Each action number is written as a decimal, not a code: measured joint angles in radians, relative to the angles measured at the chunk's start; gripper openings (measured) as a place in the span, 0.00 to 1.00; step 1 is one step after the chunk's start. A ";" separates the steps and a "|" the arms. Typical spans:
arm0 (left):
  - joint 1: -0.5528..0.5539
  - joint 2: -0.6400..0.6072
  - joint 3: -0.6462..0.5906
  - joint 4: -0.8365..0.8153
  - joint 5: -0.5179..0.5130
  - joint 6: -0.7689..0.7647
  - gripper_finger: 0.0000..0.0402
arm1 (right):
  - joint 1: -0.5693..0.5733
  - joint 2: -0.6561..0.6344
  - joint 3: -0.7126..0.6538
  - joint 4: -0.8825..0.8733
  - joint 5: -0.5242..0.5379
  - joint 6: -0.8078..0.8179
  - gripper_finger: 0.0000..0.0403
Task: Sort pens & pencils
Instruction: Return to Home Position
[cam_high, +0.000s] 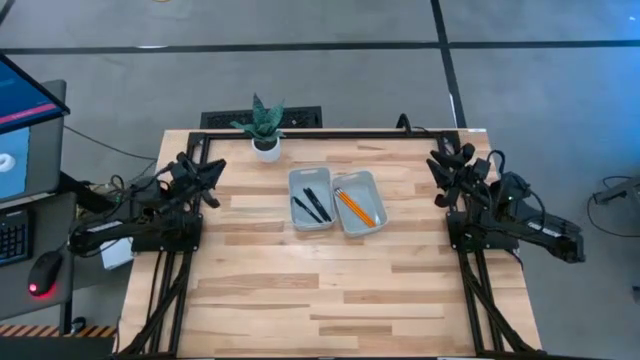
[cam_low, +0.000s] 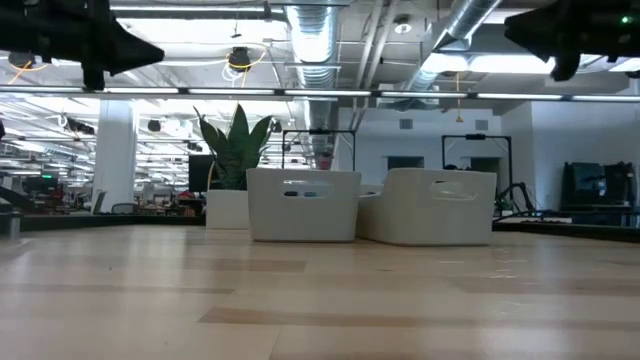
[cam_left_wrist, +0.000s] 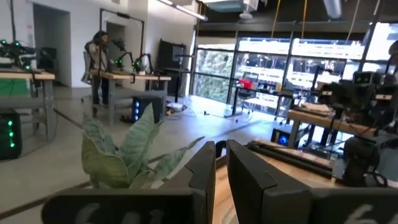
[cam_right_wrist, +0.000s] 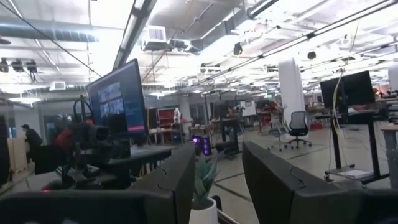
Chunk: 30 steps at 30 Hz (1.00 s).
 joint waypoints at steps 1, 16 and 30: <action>0.000 -0.004 -0.006 0.001 0.002 0.000 0.07 | 0.000 -0.014 -0.014 0.002 0.000 0.006 0.39; 0.000 -0.003 -0.093 -0.021 0.002 -0.076 0.07 | -0.003 -0.012 -0.133 0.093 0.003 0.106 0.38; 0.000 -0.003 -0.102 -0.162 -0.003 -0.132 0.07 | -0.003 -0.012 -0.188 0.127 0.011 0.151 0.38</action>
